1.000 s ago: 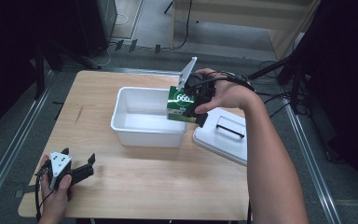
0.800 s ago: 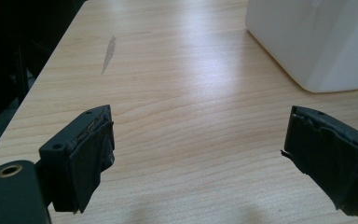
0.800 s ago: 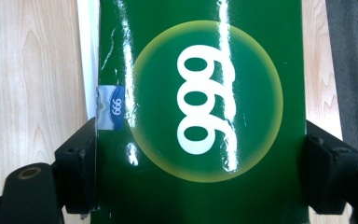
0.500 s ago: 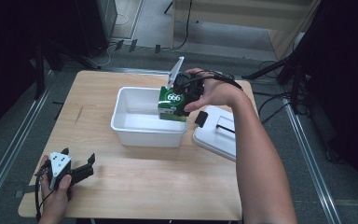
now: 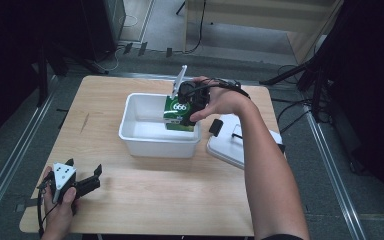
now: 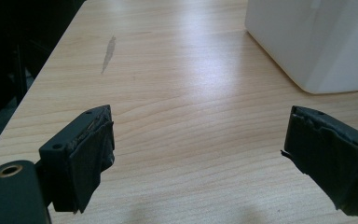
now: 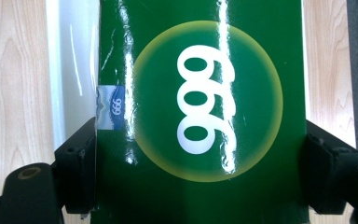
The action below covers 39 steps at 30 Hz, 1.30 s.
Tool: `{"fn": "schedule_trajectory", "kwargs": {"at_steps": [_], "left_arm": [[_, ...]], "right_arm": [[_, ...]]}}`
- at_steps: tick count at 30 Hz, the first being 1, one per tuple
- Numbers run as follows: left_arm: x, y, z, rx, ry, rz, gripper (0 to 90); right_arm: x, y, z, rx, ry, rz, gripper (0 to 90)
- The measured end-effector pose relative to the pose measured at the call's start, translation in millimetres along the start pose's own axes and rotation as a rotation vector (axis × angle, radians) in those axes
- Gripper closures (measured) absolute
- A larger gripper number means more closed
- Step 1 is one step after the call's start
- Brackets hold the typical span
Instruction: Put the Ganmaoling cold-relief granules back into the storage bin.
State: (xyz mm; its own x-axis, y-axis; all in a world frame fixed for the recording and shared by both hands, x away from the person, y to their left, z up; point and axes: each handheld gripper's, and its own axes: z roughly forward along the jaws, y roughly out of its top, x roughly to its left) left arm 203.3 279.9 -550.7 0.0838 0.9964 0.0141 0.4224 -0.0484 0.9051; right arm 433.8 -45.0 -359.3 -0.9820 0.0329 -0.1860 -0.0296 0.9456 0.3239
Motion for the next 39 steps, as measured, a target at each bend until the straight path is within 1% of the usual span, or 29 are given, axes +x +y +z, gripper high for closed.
{"fn": "schedule_trajectory", "kwargs": {"at_steps": [2,5,7,11,13,14,19,24,27,31,34,35,36,39], "left_arm": [[0.0,0.0,-0.2,0.001,-0.001,0.002,9.0],[0.1,0.0,0.0,0.001,-0.001,0.001,9.0],[-0.1,0.0,0.0,0.000,0.000,-0.001,9.0],[-0.2,-0.1,-0.1,-0.001,-0.001,-0.003,9.0],[-0.1,0.0,-0.2,0.001,-0.001,-0.001,9.0],[-0.1,0.0,-0.2,0.001,-0.001,0.000,9.0],[0.3,-0.1,0.0,0.002,-0.001,-0.003,9.0],[0.2,-0.1,-0.1,0.001,0.000,-0.003,9.0],[0.2,-0.1,0.0,0.001,0.000,-0.005,9.0],[0.2,-0.1,0.1,0.002,-0.001,-0.004,9.0],[0.2,-0.1,0.1,0.001,-0.001,-0.004,9.0],[0.2,-0.1,0.0,0.001,-0.001,-0.004,9.0],[0.2,-0.1,0.0,0.001,-0.001,-0.004,9.0],[0.2,-0.1,0.0,0.001,-0.002,-0.002,9.0]], "right_arm": [[0.1,-1.0,3.0,0.012,-0.002,0.005,16.6],[-0.3,-3.3,8.2,0.007,0.002,0.008,16.6],[-0.4,-5.0,11.6,0.004,0.011,0.019,16.6],[-0.1,-7.5,18.2,0.015,0.018,0.029,16.6],[-0.9,-8.5,21.8,0.013,0.012,0.019,16.6],[-0.8,-8.9,23.0,0.015,0.013,0.028,16.5],[-0.9,-9.4,30.5,0.008,0.019,0.030,16.5],[-2.2,-11.1,40.7,0.023,0.022,0.033,16.4],[-1.2,-11.9,46.3,0.027,0.012,0.037,16.3],[-1.6,-13.2,54.0,0.045,0.011,0.015,16.2],[-1.0,-14.5,58.2,0.060,0.010,0.023,16.2],[-1.1,-15.1,59.9,0.061,0.005,0.015,16.1],[-0.4,-15.3,61.3,0.062,0.011,0.022,16.1],[0.3,-15.5,65.7,0.070,0.013,0.021,16.1]]}}
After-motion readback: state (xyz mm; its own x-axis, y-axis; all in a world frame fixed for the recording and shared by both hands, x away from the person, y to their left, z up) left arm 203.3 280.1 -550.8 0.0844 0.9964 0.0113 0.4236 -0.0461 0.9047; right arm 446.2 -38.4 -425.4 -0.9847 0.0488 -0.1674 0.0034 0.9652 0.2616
